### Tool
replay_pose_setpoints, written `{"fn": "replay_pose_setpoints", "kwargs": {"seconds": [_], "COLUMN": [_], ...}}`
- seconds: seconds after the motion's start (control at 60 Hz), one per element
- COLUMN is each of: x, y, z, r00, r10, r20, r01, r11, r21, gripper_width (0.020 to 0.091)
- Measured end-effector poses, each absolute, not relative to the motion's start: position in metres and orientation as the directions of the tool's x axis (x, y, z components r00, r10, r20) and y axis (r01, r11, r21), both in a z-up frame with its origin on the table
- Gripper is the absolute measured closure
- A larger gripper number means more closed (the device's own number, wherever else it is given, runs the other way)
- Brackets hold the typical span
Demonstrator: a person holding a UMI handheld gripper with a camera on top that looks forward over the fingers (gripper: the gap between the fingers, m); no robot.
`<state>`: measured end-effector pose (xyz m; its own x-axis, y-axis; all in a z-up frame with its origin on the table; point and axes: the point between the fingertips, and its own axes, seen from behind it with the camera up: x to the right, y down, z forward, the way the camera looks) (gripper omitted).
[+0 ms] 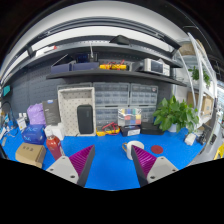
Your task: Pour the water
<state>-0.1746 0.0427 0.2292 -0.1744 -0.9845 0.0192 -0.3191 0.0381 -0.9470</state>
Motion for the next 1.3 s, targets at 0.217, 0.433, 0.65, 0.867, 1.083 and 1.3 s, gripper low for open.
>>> {"fn": "replay_pose_setpoints", "kwargs": {"seconds": [0.217, 0.433, 0.65, 0.867, 1.083, 1.3], "x": [-0.174, -0.157, -0.101, -0.042, -0.012, -0.008], "y": [0.123, 0.217, 0.275, 0.286, 0.288, 0.285], "z": [0.168, 0.118, 0.092, 0.084, 0.086, 0.088], "r00": [-0.094, 0.009, 0.075, 0.065, 0.094, 0.117], "r10": [-0.995, -0.997, -0.996, -0.997, -0.994, -0.993], "r20": [-0.014, -0.081, -0.046, -0.043, -0.057, -0.017], "r01": [-0.368, -0.398, -0.405, -0.360, -0.252, -0.180], "r11": [0.048, 0.071, 0.012, 0.017, 0.032, -0.004], "r21": [-0.929, -0.915, -0.914, -0.933, -0.967, -0.984], "gripper_width": [0.0379, 0.0374, 0.0367, 0.0369, 0.0544, 0.0731]}}
